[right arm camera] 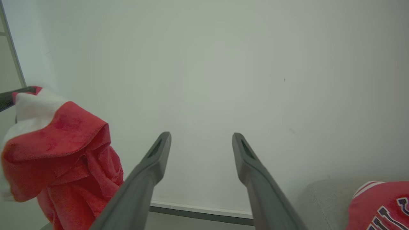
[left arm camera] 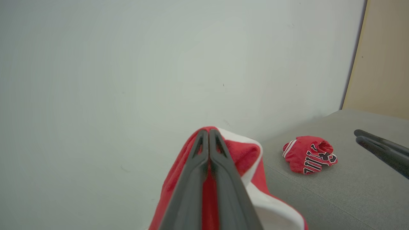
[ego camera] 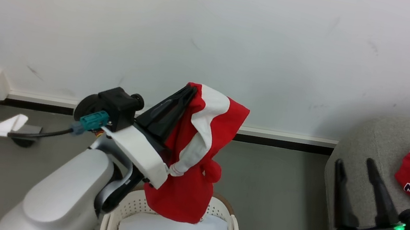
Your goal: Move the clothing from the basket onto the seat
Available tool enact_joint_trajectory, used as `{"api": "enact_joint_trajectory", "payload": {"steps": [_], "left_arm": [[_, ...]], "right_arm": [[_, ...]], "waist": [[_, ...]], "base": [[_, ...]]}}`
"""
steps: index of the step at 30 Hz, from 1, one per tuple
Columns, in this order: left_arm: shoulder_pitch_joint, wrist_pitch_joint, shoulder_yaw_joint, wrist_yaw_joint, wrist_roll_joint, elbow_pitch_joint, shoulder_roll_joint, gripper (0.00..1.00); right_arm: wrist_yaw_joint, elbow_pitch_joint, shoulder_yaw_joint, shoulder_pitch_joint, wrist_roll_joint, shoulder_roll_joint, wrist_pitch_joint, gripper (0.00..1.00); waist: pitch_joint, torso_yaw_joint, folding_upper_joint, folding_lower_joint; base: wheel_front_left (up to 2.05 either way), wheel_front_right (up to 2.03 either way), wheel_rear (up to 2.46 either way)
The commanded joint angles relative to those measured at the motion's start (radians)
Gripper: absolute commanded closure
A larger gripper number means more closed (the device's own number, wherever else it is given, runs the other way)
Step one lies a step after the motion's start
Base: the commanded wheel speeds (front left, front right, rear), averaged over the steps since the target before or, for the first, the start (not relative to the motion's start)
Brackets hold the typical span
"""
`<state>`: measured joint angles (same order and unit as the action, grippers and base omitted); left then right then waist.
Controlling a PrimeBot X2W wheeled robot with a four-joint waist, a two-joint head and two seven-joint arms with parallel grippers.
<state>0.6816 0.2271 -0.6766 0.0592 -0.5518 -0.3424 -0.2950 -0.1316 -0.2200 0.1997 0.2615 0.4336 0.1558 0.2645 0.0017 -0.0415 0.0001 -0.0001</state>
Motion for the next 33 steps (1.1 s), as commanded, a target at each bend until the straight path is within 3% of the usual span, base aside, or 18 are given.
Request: {"api": "enact_joint_trajectory", "payload": {"steps": [1,8,18,25,31,32,33], "left_arm": [[-0.008,-0.004,0.002,-0.007,-0.003,0.010,-0.004,1.00],[0.012,-0.026,-0.020,-0.004,0.002,0.051,0.013,1.00],[0.011,-0.047,-0.089,0.021,0.014,0.116,0.052,1.00],[-0.004,-0.072,-0.156,0.036,0.007,0.163,0.084,1.00],[-0.022,-0.087,-0.196,0.045,-0.009,0.190,0.097,1.00],[-0.024,-0.089,-0.197,0.044,-0.011,0.190,0.095,1.00],[-0.027,-0.090,-0.198,0.043,-0.013,0.190,0.094,1.00]], "right_arm": [[0.002,-0.003,0.032,-0.014,0.011,0.012,-0.001,0.00],[0.002,-0.053,0.266,0.031,0.053,0.053,-0.001,0.00],[0.002,-0.247,0.477,0.173,0.134,0.019,-0.001,0.00],[0.002,-0.421,0.494,0.268,0.086,-0.015,-0.001,0.00],[0.002,-0.475,0.497,0.298,0.086,-0.035,-0.001,0.00],[0.002,-0.476,0.496,0.298,0.088,-0.037,-0.001,0.62],[0.002,-0.474,0.493,0.294,0.092,-0.038,-0.001,1.00]], "waist": [[0.001,0.001,-0.0001,0.0001],[0.012,0.010,-0.0001,0.0001],[0.006,0.066,-0.0001,0.0001],[-0.007,0.120,-0.0001,0.0001],[-0.017,0.170,-0.0001,0.0001],[-0.018,0.175,-0.0001,0.0001],[-0.019,0.181,-0.0001,0.0001]], "base": [[0.00,0.00,0.00],[0.00,0.00,0.00],[0.00,0.00,0.00],[0.00,0.00,0.00],[0.00,0.00,0.00],[0.00,0.00,0.00],[0.00,0.00,0.00]]}}
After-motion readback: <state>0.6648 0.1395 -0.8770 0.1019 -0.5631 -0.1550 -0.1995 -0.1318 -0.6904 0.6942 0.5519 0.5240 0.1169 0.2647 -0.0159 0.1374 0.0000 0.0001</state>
